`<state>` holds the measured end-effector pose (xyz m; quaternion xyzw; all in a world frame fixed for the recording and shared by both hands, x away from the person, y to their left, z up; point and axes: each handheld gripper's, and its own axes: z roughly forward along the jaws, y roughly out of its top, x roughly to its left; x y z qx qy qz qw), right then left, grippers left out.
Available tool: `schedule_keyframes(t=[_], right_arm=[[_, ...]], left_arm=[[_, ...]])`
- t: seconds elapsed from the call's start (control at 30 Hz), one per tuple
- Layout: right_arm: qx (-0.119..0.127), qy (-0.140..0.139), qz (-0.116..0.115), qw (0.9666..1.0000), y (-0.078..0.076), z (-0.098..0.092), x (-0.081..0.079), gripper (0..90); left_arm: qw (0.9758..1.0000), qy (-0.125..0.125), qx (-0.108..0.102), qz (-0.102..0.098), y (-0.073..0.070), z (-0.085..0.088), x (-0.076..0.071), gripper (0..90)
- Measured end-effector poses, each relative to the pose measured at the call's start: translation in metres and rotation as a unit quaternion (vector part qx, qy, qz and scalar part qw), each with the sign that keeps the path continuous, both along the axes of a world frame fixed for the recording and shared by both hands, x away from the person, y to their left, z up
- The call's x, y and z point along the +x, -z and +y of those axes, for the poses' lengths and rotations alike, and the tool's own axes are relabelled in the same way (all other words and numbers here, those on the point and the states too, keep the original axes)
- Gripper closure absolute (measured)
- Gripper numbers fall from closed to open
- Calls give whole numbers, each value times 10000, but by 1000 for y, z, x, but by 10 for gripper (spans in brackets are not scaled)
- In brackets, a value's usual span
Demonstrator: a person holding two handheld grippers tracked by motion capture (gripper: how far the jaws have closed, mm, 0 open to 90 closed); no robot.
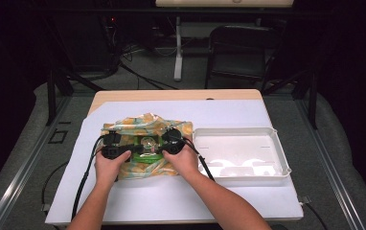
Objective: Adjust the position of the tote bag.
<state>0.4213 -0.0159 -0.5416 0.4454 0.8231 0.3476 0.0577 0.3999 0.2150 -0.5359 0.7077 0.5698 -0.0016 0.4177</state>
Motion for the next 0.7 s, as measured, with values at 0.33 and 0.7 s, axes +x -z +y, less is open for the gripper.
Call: schedule_keyframes(t=[0.33,0.7], right_arm=[[23,16,-6,10000,1,0,-1,782],[58,64,-38,10000,2,-1,-2,784]], left_arm=[[10000,-29,3,57,4,2,2,529],[9997,-27,12,227,10,1,5,505]])
